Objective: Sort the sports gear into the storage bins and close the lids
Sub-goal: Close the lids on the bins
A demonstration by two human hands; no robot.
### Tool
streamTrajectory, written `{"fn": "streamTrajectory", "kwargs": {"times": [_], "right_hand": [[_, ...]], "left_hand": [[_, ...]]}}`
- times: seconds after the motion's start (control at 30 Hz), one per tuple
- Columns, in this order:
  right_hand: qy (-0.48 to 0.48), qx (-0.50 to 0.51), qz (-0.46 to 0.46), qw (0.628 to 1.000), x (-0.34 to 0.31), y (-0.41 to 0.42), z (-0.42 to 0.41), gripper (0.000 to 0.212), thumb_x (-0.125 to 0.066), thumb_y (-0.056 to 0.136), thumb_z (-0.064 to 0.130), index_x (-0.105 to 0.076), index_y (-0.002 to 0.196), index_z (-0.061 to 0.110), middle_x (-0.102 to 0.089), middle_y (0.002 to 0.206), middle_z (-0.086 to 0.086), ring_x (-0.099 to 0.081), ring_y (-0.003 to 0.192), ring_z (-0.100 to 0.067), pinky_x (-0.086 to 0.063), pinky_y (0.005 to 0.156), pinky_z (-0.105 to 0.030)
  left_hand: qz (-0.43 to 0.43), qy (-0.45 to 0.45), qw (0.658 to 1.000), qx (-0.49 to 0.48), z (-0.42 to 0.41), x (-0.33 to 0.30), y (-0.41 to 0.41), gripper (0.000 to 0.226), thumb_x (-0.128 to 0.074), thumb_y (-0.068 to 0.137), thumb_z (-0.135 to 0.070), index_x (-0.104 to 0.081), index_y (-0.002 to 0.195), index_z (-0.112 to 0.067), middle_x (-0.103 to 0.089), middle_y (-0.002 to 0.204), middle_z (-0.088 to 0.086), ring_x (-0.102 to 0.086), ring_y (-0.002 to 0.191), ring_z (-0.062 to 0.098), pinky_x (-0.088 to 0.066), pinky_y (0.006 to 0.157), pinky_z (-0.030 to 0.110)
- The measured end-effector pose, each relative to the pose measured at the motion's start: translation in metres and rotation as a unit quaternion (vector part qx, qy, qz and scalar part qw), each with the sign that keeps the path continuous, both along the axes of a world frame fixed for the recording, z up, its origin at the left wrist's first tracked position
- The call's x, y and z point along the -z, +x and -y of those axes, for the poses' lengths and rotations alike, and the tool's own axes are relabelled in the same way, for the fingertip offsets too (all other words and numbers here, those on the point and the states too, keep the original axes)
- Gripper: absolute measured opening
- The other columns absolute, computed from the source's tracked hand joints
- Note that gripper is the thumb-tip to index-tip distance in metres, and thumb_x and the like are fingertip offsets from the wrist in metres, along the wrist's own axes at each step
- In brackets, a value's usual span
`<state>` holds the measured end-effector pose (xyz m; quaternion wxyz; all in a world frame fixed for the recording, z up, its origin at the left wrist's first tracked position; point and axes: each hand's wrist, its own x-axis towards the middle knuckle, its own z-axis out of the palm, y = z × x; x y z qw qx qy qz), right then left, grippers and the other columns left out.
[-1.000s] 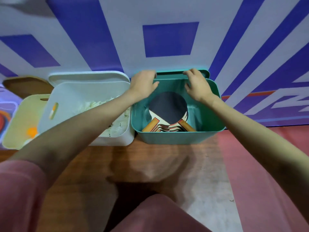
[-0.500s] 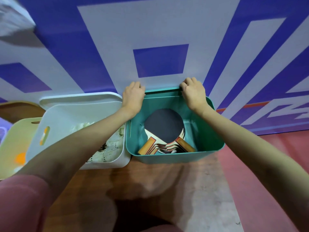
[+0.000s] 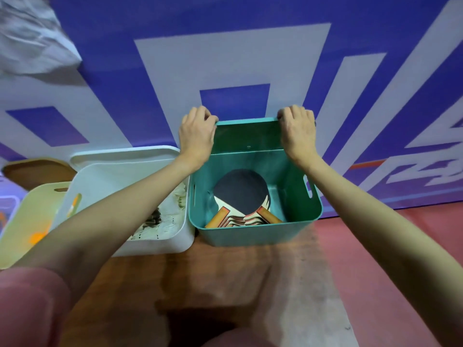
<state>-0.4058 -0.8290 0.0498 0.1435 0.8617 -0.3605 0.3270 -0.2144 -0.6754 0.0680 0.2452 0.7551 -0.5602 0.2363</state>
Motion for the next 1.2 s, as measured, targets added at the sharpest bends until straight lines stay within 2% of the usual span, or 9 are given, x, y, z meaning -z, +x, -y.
{"fn": "streamTrajectory", "kwargs": {"times": [0.23,0.4,0.47,0.53,0.67,0.8,0.93,1.07,1.2], "right_hand": [[-0.045,-0.015,0.043,0.998,-0.019,-0.043,-0.038,0.022,-0.056,0.076,-0.009,-0.057,0.089,0.010,-0.058,0.075,-0.005,-0.055,0.070,-0.028,-0.025,0.071,-0.030],[-0.060,-0.035,0.035,0.997,-0.012,-0.083,-0.080,0.027,-0.061,0.078,-0.007,-0.061,0.101,0.008,-0.063,0.084,-0.007,-0.058,0.076,-0.028,-0.027,0.073,-0.030],[-0.045,-0.062,0.026,0.997,-0.001,-0.099,-0.097,0.021,-0.057,0.084,-0.001,-0.063,0.103,0.006,-0.063,0.088,-0.010,-0.058,0.078,-0.029,-0.026,0.073,-0.031],[-0.011,-0.090,0.014,0.996,0.012,-0.114,-0.112,0.019,-0.051,0.088,0.007,-0.065,0.100,0.006,-0.062,0.090,-0.010,-0.058,0.079,-0.031,-0.027,0.072,-0.033],[0.075,-0.087,-0.041,0.993,0.041,-0.131,-0.134,0.014,-0.060,0.085,0.008,-0.068,0.096,0.007,-0.062,0.092,-0.009,-0.058,0.083,-0.033,-0.039,0.071,-0.038],[0.118,-0.071,-0.070,0.988,0.058,-0.134,-0.145,0.012,-0.068,0.079,0.003,-0.070,0.090,0.007,-0.062,0.086,-0.008,-0.056,0.078,-0.032,-0.040,0.067,-0.037],[0.140,-0.052,-0.120,0.982,0.069,-0.135,-0.148,0.013,-0.069,0.077,0.002,-0.071,0.085,0.012,-0.059,0.081,-0.005,-0.053,0.074,-0.028,-0.034,0.062,-0.032],[0.148,-0.042,-0.133,0.979,0.069,-0.134,-0.148,0.009,-0.069,0.077,0.003,-0.070,0.082,0.011,-0.056,0.078,-0.003,-0.049,0.073,-0.024,-0.041,0.056,-0.033],[0.152,-0.050,-0.125,0.979,0.068,-0.135,-0.149,0.009,-0.071,0.077,0.003,-0.071,0.080,0.012,-0.055,0.074,-0.003,-0.048,0.070,-0.023,-0.040,0.050,-0.032]], "left_hand": [[0.015,-0.017,1.000,0.020,-0.043,-0.022,-0.036,0.010,-0.062,0.088,-0.009,-0.064,0.097,-0.004,-0.059,0.093,0.012,-0.055,0.085,0.030,-0.036,0.067,0.032],[-0.012,0.011,0.997,0.073,-0.087,-0.017,-0.066,0.013,-0.057,0.093,-0.013,-0.061,0.102,-0.004,-0.067,0.092,0.013,-0.061,0.083,0.033,-0.043,0.065,0.035],[-0.028,0.030,0.996,0.074,-0.105,-0.009,-0.074,0.015,-0.059,0.092,-0.015,-0.061,0.104,-0.006,-0.068,0.090,0.012,-0.063,0.081,0.034,-0.041,0.061,0.034],[-0.038,0.051,0.994,0.089,-0.121,0.005,-0.077,0.019,-0.062,0.090,-0.018,-0.063,0.105,-0.008,-0.070,0.093,0.011,-0.065,0.083,0.034,-0.047,0.063,0.037],[-0.035,0.083,0.986,0.138,-0.146,0.042,-0.078,0.020,-0.054,0.091,-0.025,-0.065,0.093,-0.009,-0.069,0.083,0.008,-0.065,0.075,0.030,-0.052,0.060,0.035],[-0.041,0.107,0.983,0.141,-0.154,0.065,-0.085,0.009,-0.067,0.085,-0.011,-0.059,0.079,-0.009,-0.064,0.075,0.005,-0.061,0.070,0.028,-0.047,0.057,0.033],[-0.081,0.094,0.984,0.132,-0.158,0.080,-0.092,0.008,-0.076,0.075,-0.006,-0.071,0.080,-0.006,-0.072,0.081,0.006,-0.067,0.076,0.026,-0.055,0.067,0.035],[-0.108,0.056,0.985,0.125,-0.161,0.083,-0.097,0.017,-0.082,0.067,0.000,-0.076,0.082,-0.004,-0.075,0.085,0.006,-0.070,0.079,0.025,-0.057,0.075,0.034],[-0.112,0.036,0.986,0.120,-0.161,0.084,-0.098,0.021,-0.083,0.066,0.002,-0.077,0.086,-0.004,-0.075,0.087,0.007,-0.071,0.082,0.025,-0.058,0.076,0.036]]}}
